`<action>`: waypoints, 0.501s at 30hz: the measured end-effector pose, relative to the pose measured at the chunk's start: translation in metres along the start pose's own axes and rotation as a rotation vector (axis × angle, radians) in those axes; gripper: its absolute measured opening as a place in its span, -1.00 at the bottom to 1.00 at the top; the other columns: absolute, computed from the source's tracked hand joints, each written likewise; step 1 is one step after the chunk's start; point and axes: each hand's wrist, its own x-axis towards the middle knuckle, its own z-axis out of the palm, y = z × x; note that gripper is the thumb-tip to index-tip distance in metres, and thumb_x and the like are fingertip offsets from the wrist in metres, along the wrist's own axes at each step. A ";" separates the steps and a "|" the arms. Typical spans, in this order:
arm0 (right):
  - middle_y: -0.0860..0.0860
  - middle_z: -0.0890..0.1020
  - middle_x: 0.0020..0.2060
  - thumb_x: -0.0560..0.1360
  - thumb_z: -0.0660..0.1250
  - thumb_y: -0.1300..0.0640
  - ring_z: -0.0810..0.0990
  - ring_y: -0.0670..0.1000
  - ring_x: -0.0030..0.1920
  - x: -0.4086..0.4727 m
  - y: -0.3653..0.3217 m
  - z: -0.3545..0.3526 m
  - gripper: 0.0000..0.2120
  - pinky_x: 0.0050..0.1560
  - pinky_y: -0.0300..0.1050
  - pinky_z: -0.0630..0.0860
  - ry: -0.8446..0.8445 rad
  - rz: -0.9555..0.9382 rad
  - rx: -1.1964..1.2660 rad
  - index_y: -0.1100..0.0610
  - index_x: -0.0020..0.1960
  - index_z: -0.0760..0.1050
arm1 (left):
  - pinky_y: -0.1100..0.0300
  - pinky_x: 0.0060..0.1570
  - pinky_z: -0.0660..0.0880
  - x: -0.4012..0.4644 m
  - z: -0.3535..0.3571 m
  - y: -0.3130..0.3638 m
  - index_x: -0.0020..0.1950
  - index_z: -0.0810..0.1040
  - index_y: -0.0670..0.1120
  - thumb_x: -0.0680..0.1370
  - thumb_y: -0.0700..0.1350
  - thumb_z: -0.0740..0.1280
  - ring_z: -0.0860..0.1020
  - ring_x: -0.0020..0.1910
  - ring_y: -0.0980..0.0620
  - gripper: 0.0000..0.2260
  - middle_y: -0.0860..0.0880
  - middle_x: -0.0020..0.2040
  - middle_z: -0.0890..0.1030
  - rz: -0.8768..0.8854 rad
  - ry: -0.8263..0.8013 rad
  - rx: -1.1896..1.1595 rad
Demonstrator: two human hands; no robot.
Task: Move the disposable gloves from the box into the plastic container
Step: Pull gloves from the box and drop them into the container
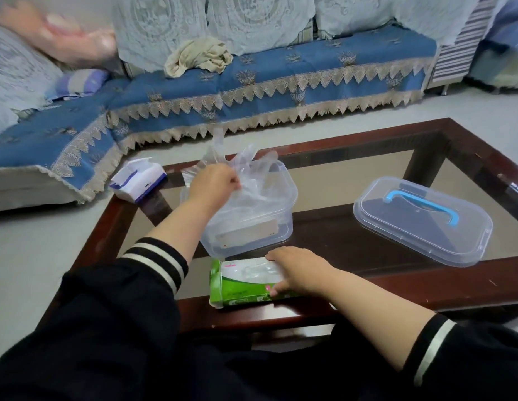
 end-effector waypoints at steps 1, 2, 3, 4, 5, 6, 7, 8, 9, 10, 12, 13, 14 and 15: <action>-0.03 0.40 0.39 0.36 0.47 -0.18 0.35 0.04 0.38 0.001 0.001 0.000 -0.23 0.34 -0.09 0.30 0.002 -0.008 -0.005 0.05 0.45 0.28 | 0.13 -0.10 0.45 0.005 0.008 -0.003 -0.03 0.66 -0.09 0.54 -0.07 0.38 0.56 -0.11 -0.01 -0.88 -0.03 -0.07 0.64 -0.029 -0.105 0.013; -0.03 0.40 0.39 0.36 0.46 -0.17 0.34 0.04 0.38 0.001 0.001 0.001 -0.24 0.34 -0.10 0.30 0.004 -0.016 -0.009 0.05 0.45 0.27 | 0.13 -0.10 0.46 0.008 0.014 -0.005 -0.05 0.65 -0.09 0.54 -0.08 0.38 0.56 -0.11 0.00 -0.90 -0.02 -0.07 0.64 -0.042 -0.211 0.037; -0.03 0.40 0.39 0.37 0.46 -0.17 0.34 0.03 0.38 0.001 0.002 0.000 -0.24 0.33 -0.10 0.29 0.002 -0.021 -0.014 0.05 0.46 0.27 | 0.13 -0.10 0.46 0.012 0.020 -0.006 -0.08 0.63 -0.09 0.53 -0.10 0.39 0.57 -0.10 -0.02 -0.92 -0.03 -0.07 0.64 -0.040 -0.314 0.066; -0.03 0.39 0.39 0.37 0.45 -0.17 0.34 0.03 0.38 0.001 0.002 0.000 -0.24 0.33 -0.11 0.29 0.001 -0.025 -0.017 0.05 0.46 0.27 | 0.14 -0.12 0.45 0.014 0.024 -0.007 -0.10 0.61 -0.08 0.53 -0.12 0.39 0.58 -0.09 -0.03 -0.95 -0.04 -0.07 0.64 -0.028 -0.400 0.100; -0.03 0.39 0.39 0.38 0.45 -0.18 0.34 0.03 0.38 0.001 0.003 0.000 -0.24 0.32 -0.11 0.29 0.002 -0.029 -0.023 0.05 0.46 0.27 | 0.16 -0.15 0.44 0.015 0.029 -0.007 -0.11 0.59 -0.08 0.52 -0.14 0.38 0.57 -0.11 -0.04 -0.97 -0.06 -0.07 0.63 -0.026 -0.474 0.132; -0.03 0.39 0.39 0.38 0.45 -0.18 0.34 0.03 0.37 0.001 0.003 0.000 -0.25 0.32 -0.11 0.29 0.003 -0.033 -0.030 0.05 0.45 0.27 | 0.17 -0.18 0.43 0.014 0.034 -0.008 -0.09 0.57 -0.09 0.53 -0.16 0.36 0.55 -0.15 -0.04 -0.99 -0.07 -0.07 0.61 -0.036 -0.540 0.149; -0.03 0.40 0.38 0.38 0.45 -0.18 0.35 0.03 0.37 0.001 0.002 0.000 -0.25 0.31 -0.11 0.29 0.002 -0.037 -0.038 0.05 0.45 0.27 | 0.18 -0.22 0.44 0.014 0.039 -0.009 -0.06 0.57 -0.11 0.54 -0.18 0.34 0.52 -0.17 -0.04 -0.97 -0.08 -0.07 0.58 -0.055 -0.605 0.139; -0.03 0.40 0.38 0.38 0.44 -0.18 0.35 0.03 0.36 0.001 0.002 0.000 -0.26 0.31 -0.10 0.29 0.001 -0.039 -0.044 0.06 0.45 0.27 | 0.17 -0.24 0.44 0.013 0.045 -0.010 -0.04 0.57 -0.12 0.54 -0.19 0.31 0.50 -0.18 -0.04 -0.94 -0.09 -0.08 0.56 -0.072 -0.666 0.111; -0.02 0.40 0.37 0.38 0.44 -0.18 0.35 0.04 0.36 0.002 0.002 0.000 -0.26 0.30 -0.10 0.29 0.001 -0.039 -0.050 0.06 0.44 0.27 | 0.16 -0.22 0.44 0.012 0.048 -0.011 -0.05 0.57 -0.13 0.55 -0.19 0.28 0.48 -0.18 -0.05 -0.92 -0.09 -0.09 0.54 -0.075 -0.710 0.085; -0.02 0.40 0.37 0.38 0.44 -0.17 0.35 0.04 0.36 0.003 0.002 0.000 -0.26 0.31 -0.09 0.30 0.000 -0.038 -0.057 0.06 0.44 0.28 | 0.14 -0.18 0.44 0.011 0.050 -0.012 -0.07 0.56 -0.13 0.56 -0.18 0.26 0.47 -0.17 -0.05 -0.90 -0.10 -0.09 0.54 -0.065 -0.735 0.063; 0.00 0.40 0.38 0.39 0.45 -0.16 0.34 0.05 0.36 0.003 0.000 0.000 -0.26 0.33 -0.07 0.30 0.004 -0.038 -0.071 0.06 0.45 0.26 | 0.13 -0.08 0.45 0.010 0.049 -0.010 -0.02 0.58 -0.13 0.60 -0.13 0.22 0.48 -0.12 -0.04 -0.84 -0.09 -0.05 0.56 -0.031 -0.745 0.033; 0.01 0.39 0.39 0.39 0.45 -0.14 0.33 0.06 0.37 0.003 -0.001 0.000 -0.25 0.34 -0.07 0.29 0.005 -0.038 -0.070 0.05 0.47 0.23 | 0.15 -0.06 0.44 0.009 0.045 -0.008 0.02 0.59 -0.14 0.61 -0.12 0.22 0.49 -0.11 -0.03 -0.82 -0.07 -0.05 0.57 -0.011 -0.730 0.020; 0.01 0.37 0.41 0.40 0.45 -0.12 0.31 0.07 0.39 0.002 -0.001 0.000 -0.22 0.35 -0.06 0.28 0.004 -0.041 -0.062 0.03 0.49 0.19 | 0.17 -0.06 0.43 0.007 0.041 -0.005 0.05 0.61 -0.13 0.61 -0.11 0.23 0.50 -0.10 -0.01 -0.82 -0.05 -0.04 0.58 0.008 -0.706 0.003; 0.01 0.34 0.43 0.40 0.45 -0.11 0.28 0.07 0.41 0.001 -0.003 -0.001 -0.20 0.38 -0.07 0.25 -0.003 -0.047 -0.049 0.00 0.51 0.15 | 0.19 -0.05 0.43 0.005 0.035 -0.003 0.07 0.62 -0.13 0.60 -0.12 0.25 0.51 -0.08 0.00 -0.81 -0.05 -0.03 0.61 0.018 -0.681 -0.015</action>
